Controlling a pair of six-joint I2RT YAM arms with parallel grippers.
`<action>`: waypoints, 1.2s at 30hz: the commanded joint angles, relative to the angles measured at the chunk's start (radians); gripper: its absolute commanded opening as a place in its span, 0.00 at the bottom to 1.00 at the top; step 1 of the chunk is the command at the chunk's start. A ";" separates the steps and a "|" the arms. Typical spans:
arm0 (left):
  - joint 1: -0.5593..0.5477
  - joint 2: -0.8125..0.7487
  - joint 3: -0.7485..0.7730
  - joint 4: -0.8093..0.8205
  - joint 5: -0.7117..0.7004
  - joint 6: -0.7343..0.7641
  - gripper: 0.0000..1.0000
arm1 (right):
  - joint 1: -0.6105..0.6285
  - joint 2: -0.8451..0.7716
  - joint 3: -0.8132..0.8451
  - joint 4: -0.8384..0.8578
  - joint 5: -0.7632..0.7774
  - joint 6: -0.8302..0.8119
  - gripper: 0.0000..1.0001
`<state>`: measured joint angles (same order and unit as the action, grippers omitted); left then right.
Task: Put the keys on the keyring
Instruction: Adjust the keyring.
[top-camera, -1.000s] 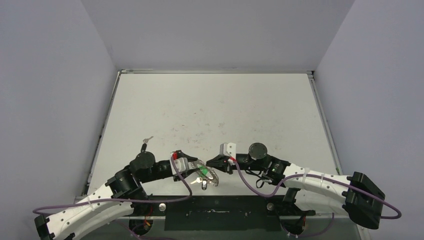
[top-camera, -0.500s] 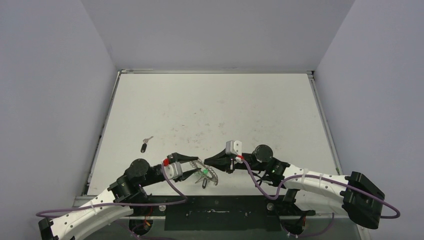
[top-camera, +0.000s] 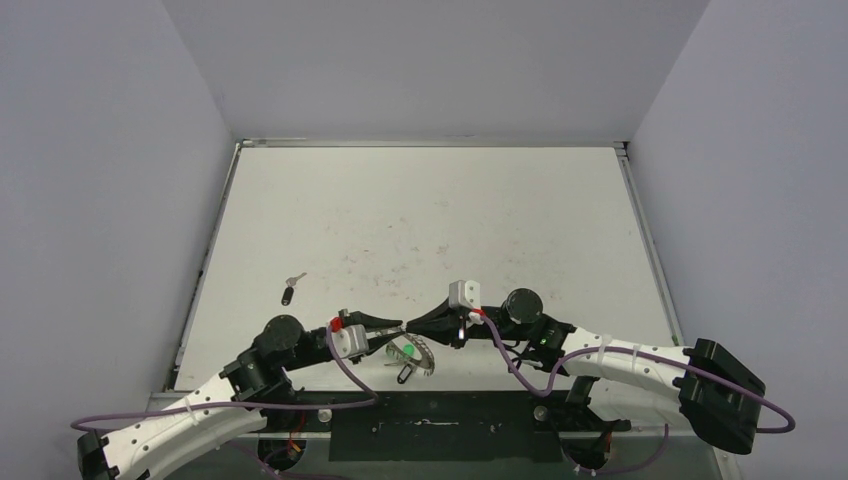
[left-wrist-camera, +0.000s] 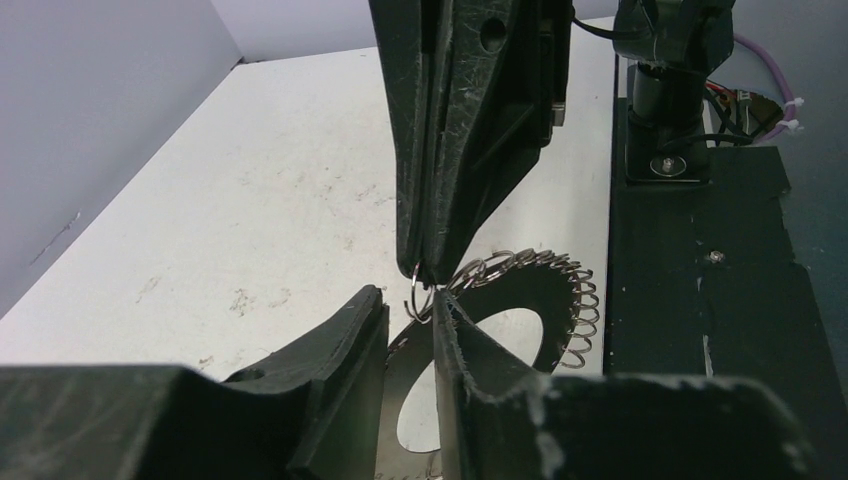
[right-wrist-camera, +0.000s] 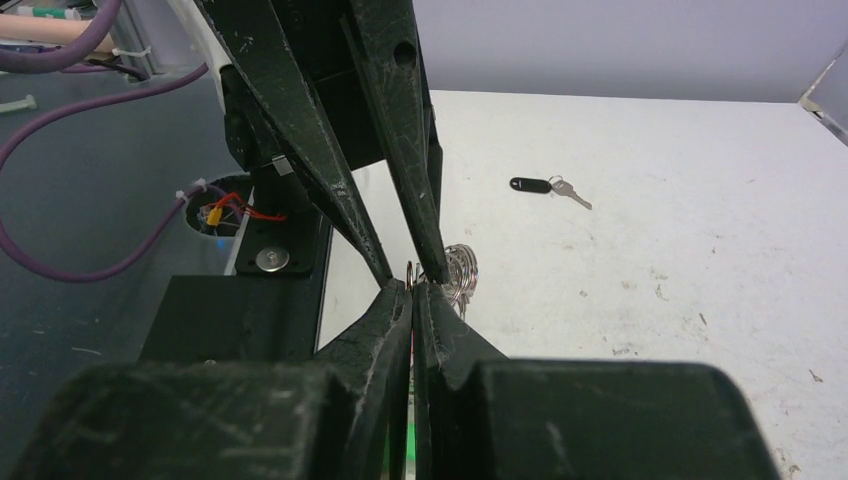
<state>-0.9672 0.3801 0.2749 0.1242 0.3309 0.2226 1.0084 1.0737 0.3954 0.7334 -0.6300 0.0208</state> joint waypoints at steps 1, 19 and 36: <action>-0.005 0.028 0.036 0.057 0.044 0.006 0.17 | -0.004 -0.011 0.022 0.100 -0.028 0.003 0.00; -0.004 0.059 0.068 0.000 0.048 0.027 0.00 | -0.004 -0.028 0.033 0.030 -0.002 -0.014 0.00; -0.004 -0.001 0.115 -0.191 0.092 0.294 0.00 | -0.007 -0.253 0.026 -0.209 0.116 -0.162 0.59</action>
<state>-0.9672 0.4034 0.3168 -0.0456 0.3775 0.3691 1.0027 0.8730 0.3958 0.5812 -0.5518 -0.0822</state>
